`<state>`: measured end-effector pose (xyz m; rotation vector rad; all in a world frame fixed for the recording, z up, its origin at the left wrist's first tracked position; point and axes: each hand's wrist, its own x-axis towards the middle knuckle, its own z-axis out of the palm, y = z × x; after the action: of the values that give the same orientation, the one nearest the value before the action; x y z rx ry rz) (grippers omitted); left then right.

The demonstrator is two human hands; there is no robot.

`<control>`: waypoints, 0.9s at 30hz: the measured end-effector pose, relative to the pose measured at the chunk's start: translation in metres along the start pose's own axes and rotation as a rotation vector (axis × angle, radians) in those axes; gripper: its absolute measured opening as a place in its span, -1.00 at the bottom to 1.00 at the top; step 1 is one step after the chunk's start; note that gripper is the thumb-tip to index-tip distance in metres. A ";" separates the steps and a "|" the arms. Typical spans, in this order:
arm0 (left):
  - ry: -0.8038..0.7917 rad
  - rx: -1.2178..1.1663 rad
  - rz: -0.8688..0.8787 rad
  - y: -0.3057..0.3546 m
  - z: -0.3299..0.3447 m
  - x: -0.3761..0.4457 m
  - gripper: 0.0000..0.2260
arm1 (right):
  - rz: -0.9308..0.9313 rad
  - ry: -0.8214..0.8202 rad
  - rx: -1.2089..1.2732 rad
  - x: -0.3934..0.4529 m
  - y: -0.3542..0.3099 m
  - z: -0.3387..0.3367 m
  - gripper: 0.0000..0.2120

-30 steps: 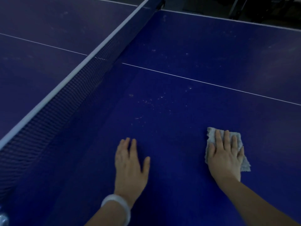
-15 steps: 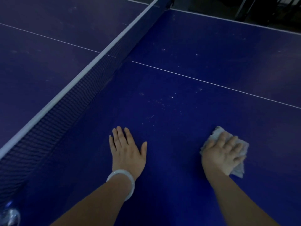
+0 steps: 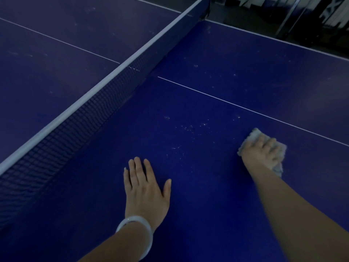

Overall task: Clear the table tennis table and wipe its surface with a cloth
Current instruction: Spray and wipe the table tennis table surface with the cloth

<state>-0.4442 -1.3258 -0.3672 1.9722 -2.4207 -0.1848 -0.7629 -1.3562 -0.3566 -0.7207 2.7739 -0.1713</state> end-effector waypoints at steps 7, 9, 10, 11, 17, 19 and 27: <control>-0.044 -0.011 -0.005 0.001 -0.001 0.000 -0.22 | -0.487 0.047 -0.093 0.011 -0.013 0.004 -0.47; -0.047 -0.017 -0.007 0.001 -0.001 0.001 -0.22 | -0.325 0.084 -0.059 0.030 0.003 -0.006 -0.48; -0.049 -0.021 -0.007 0.001 -0.001 0.001 -0.22 | -0.220 0.090 -0.010 0.041 0.006 -0.012 -0.47; -0.052 -0.028 -0.007 0.001 -0.003 0.001 -0.22 | -0.117 0.089 0.035 0.052 0.005 -0.018 -0.46; -0.041 -0.050 0.007 0.000 -0.005 0.000 -0.24 | -0.064 -0.053 -0.028 0.091 -0.070 -0.026 -0.43; -0.056 -0.043 0.001 0.000 -0.006 0.000 -0.24 | -0.284 -0.066 -0.119 0.072 -0.115 -0.017 -0.45; -0.061 0.007 -0.024 0.003 -0.005 0.002 -0.22 | -1.011 -0.232 -0.324 -0.089 -0.225 0.046 -0.16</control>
<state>-0.4466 -1.3274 -0.3619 2.0292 -2.4376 -0.2407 -0.5714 -1.5096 -0.3395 -2.0081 1.9893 0.1706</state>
